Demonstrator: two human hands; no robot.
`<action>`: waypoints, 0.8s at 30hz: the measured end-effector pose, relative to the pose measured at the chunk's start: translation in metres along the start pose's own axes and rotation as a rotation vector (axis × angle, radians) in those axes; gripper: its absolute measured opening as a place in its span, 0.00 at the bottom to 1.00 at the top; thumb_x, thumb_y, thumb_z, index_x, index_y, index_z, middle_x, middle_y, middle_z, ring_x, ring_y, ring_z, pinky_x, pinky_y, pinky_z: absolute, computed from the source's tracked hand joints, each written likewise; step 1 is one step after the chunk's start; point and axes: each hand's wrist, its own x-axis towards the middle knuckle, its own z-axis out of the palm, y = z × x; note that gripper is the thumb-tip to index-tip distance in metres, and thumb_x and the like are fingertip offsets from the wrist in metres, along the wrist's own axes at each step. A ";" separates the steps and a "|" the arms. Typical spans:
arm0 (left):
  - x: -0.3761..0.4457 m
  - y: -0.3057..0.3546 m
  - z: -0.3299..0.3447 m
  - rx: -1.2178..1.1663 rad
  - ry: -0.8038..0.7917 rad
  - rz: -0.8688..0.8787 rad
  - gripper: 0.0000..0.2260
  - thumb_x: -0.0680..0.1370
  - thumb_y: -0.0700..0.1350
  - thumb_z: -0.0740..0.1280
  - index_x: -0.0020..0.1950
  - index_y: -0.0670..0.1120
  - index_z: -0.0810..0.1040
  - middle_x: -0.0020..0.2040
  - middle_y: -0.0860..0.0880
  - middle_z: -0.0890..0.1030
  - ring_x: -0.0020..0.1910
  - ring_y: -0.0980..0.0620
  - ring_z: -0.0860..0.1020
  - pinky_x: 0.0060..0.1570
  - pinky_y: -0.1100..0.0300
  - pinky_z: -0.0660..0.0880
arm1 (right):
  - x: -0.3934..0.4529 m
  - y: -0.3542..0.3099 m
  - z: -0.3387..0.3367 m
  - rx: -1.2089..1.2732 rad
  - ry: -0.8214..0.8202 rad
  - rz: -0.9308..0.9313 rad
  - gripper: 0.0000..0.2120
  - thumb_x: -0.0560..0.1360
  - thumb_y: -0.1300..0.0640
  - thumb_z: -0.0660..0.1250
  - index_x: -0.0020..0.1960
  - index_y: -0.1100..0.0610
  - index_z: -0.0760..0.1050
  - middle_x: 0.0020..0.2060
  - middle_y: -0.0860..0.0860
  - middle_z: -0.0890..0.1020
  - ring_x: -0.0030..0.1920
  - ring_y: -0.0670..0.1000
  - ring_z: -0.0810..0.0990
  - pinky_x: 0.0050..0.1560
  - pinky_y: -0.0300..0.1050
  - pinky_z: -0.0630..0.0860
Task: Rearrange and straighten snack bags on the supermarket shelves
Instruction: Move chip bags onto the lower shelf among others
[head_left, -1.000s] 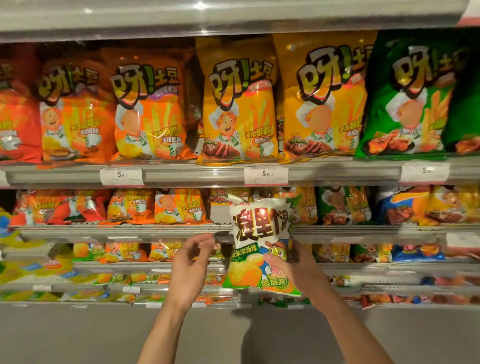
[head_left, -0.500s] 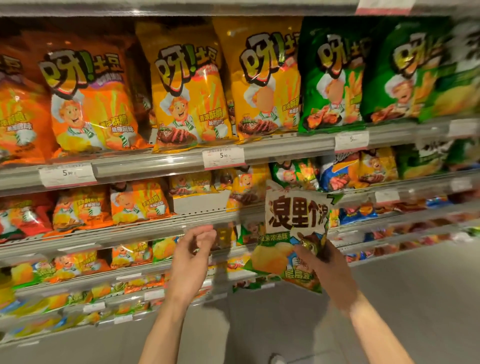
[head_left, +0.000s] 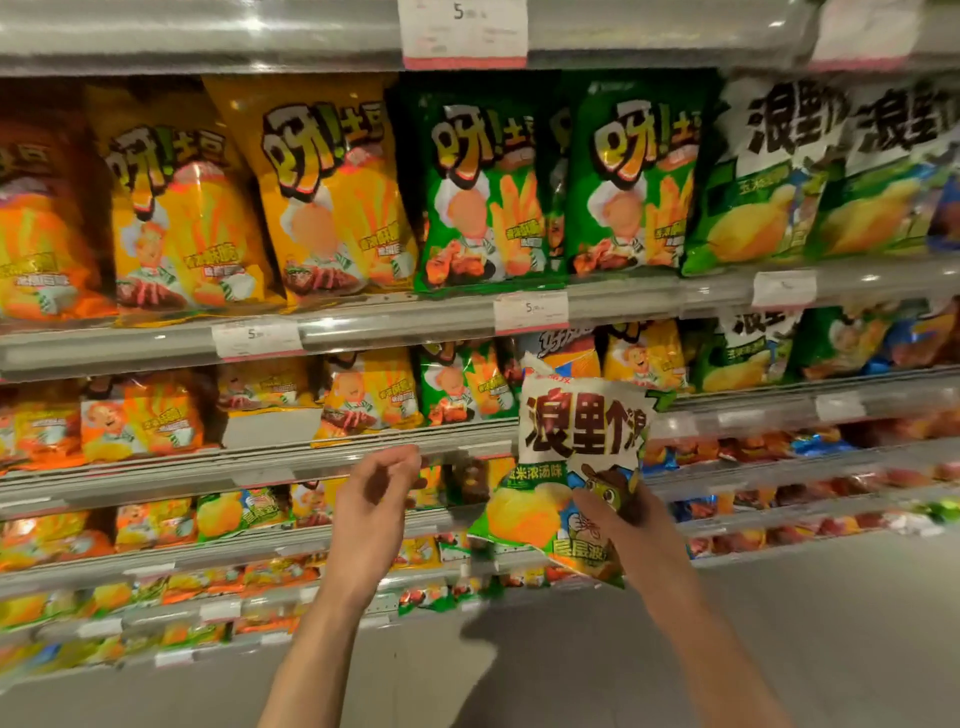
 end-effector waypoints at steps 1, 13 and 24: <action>-0.003 0.002 0.018 0.000 -0.003 -0.003 0.07 0.80 0.51 0.70 0.55 0.53 0.84 0.51 0.60 0.86 0.52 0.64 0.82 0.52 0.66 0.74 | 0.005 -0.001 -0.018 0.000 -0.001 -0.003 0.29 0.57 0.34 0.77 0.56 0.39 0.77 0.45 0.35 0.86 0.46 0.38 0.85 0.39 0.31 0.79; 0.003 0.023 0.125 0.025 -0.007 0.017 0.06 0.81 0.52 0.69 0.55 0.54 0.83 0.49 0.59 0.86 0.49 0.62 0.83 0.41 0.71 0.76 | 0.057 -0.012 -0.122 -0.060 0.029 0.014 0.22 0.65 0.35 0.78 0.55 0.39 0.78 0.47 0.37 0.87 0.54 0.47 0.85 0.55 0.48 0.79; 0.046 0.008 0.189 -0.014 -0.038 -0.037 0.04 0.81 0.50 0.69 0.52 0.54 0.83 0.48 0.65 0.84 0.48 0.64 0.82 0.59 0.48 0.79 | 0.087 -0.017 -0.179 -0.072 0.113 0.025 0.34 0.57 0.34 0.79 0.60 0.45 0.80 0.51 0.45 0.88 0.52 0.50 0.87 0.59 0.57 0.82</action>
